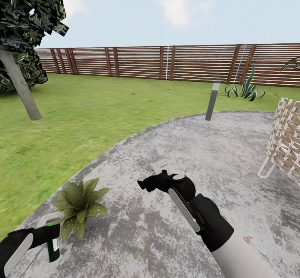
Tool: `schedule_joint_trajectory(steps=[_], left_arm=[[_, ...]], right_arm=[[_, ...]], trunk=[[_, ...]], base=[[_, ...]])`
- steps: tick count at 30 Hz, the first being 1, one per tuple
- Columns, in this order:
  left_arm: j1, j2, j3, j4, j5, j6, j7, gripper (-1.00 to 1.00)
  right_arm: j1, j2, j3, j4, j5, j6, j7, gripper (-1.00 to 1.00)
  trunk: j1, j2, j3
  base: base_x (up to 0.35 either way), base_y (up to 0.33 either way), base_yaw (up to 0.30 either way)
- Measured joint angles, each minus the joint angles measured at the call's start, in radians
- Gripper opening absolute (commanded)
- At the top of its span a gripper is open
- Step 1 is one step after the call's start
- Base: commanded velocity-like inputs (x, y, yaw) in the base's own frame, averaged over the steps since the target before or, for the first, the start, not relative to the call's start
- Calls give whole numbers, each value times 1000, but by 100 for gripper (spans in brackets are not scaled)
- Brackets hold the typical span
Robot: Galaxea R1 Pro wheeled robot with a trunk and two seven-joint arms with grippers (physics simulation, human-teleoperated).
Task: Pick up the pesticide atomizer in the garden and spray insectifuge to fully cover both potted plants in the garden.
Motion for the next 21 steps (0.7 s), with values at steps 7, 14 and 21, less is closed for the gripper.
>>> schedule_joint_trajectory(steps=[7,14,21], left_arm=[[0,0,-5,9,-7,14,-43,-100],[0,-9,-6,57,-8,22,-40,-100],[0,-44,-90,116,-6,35,-32,-100]], right_arm=[[0,0,1,-6,1,0,-1,100],[0,0,-2,-3,0,2,2,100],[0,0,-5,-9,0,2,2,100]], trunk=[[0,0,0],[0,0,0],[0,0,0]], base=[[0,0,0],[0,0,0],[0,0,0]])
